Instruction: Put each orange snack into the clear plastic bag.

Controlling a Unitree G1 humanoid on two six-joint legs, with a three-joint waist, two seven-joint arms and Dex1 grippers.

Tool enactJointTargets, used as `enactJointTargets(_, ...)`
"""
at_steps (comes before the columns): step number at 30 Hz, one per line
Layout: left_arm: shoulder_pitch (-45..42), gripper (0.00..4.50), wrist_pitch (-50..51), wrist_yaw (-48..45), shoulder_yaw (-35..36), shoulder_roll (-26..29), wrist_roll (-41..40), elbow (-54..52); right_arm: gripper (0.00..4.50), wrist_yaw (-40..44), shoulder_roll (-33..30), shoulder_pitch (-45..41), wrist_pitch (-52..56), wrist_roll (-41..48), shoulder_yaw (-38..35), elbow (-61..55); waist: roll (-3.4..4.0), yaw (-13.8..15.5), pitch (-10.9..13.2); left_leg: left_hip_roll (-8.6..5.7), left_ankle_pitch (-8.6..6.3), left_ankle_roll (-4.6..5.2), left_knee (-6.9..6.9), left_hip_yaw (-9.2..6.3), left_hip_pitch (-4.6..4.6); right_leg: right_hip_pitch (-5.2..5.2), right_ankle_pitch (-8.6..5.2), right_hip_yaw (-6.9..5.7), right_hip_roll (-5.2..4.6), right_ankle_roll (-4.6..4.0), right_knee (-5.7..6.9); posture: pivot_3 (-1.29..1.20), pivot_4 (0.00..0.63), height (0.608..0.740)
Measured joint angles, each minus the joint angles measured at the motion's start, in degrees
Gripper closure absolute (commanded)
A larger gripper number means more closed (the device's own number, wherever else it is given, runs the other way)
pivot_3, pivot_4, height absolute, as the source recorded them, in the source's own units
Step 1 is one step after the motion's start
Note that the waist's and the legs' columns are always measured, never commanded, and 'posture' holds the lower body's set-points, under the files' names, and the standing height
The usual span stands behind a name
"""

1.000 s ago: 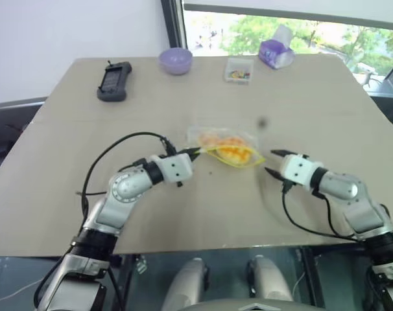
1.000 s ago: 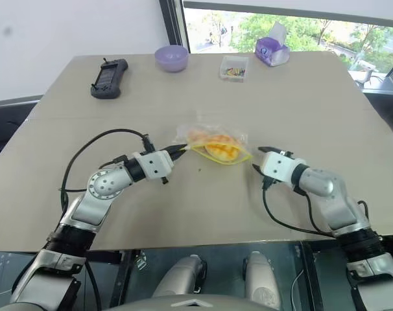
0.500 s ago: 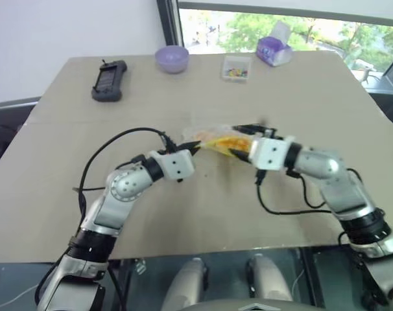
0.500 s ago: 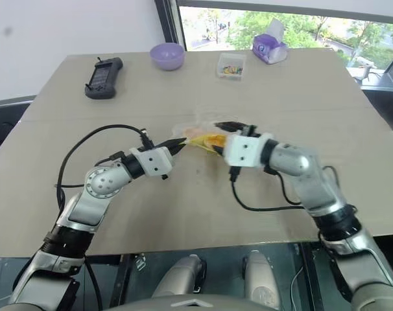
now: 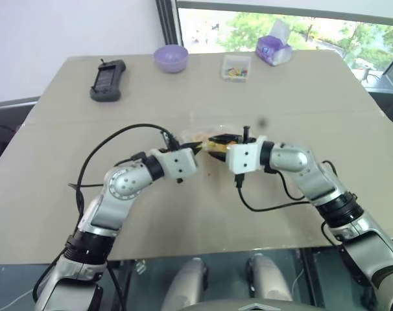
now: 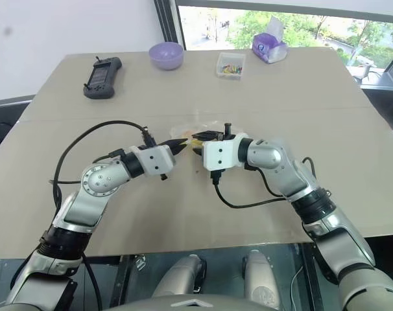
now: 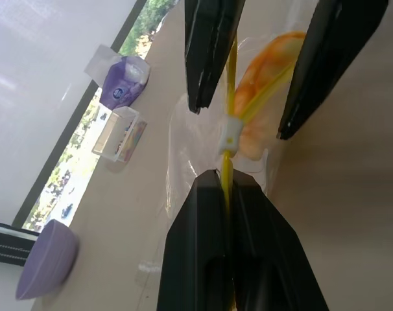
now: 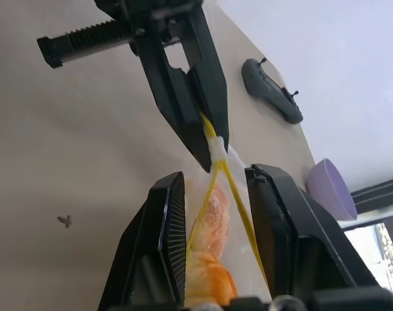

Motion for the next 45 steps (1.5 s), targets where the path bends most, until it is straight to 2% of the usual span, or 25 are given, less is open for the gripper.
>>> enactJointTargets(10,0.96,4.50,1.02,0.15,-1.22,-0.05,1.83,-1.90,2.88,1.05,0.86,-1.96,-2.23,-0.64,0.12,2.46,0.00,0.02,0.00,0.00,0.00,0.00,-0.06,0.00,0.00,-0.01,0.00,0.00,0.00,0.00,-0.05,0.00,0.150,0.740)
enactJointTargets(13,0.98,4.50,1.56,0.15,-1.23,-0.05,1.81,-2.01,3.75,1.15,1.06,-2.38,-3.01,-0.85,0.23,2.66,0.00,0.03,0.00,0.00,0.00,0.00,-0.06,0.00,0.00,-0.01,0.00,0.00,0.00,0.00,-0.05,0.00,0.150,0.740)
enactJointTargets(36,1.07,4.50,3.32,-0.21,-1.21,-0.02,1.61,-2.44,3.75,0.83,1.36,-2.78,-5.58,-2.80,1.20,4.16,0.01,0.02,0.00,0.00,0.00,0.00,-0.09,0.00,0.00,-0.02,0.00,0.00,0.00,0.00,-0.08,0.00,0.150,0.740)
enactJointTargets(37,1.07,4.50,3.32,-0.23,-1.21,-0.02,1.42,-2.44,4.27,0.78,1.37,-2.98,-5.59,-2.97,1.20,4.30,0.01,0.02,0.00,0.00,0.00,0.00,-0.09,0.00,0.00,-0.02,0.00,0.00,0.00,0.00,-0.07,0.00,0.150,0.740)
enactJointTargets(38,1.07,4.50,3.32,-0.24,-1.21,-0.02,1.34,-2.44,4.43,0.74,1.38,-3.07,-5.60,-3.01,1.19,4.33,0.01,0.03,0.00,0.00,0.00,0.00,-0.09,0.00,0.00,-0.02,0.00,0.00,0.00,0.00,-0.08,0.00,0.150,0.740)
enactJointTargets(45,1.06,4.50,3.33,-0.23,-1.13,0.02,1.18,-2.44,4.43,0.69,1.41,-3.12,-5.70,-3.11,1.18,4.43,0.01,0.03,0.00,0.00,0.00,0.00,-0.10,0.00,0.00,-0.02,0.00,0.01,0.00,0.00,-0.10,0.00,0.150,0.740)
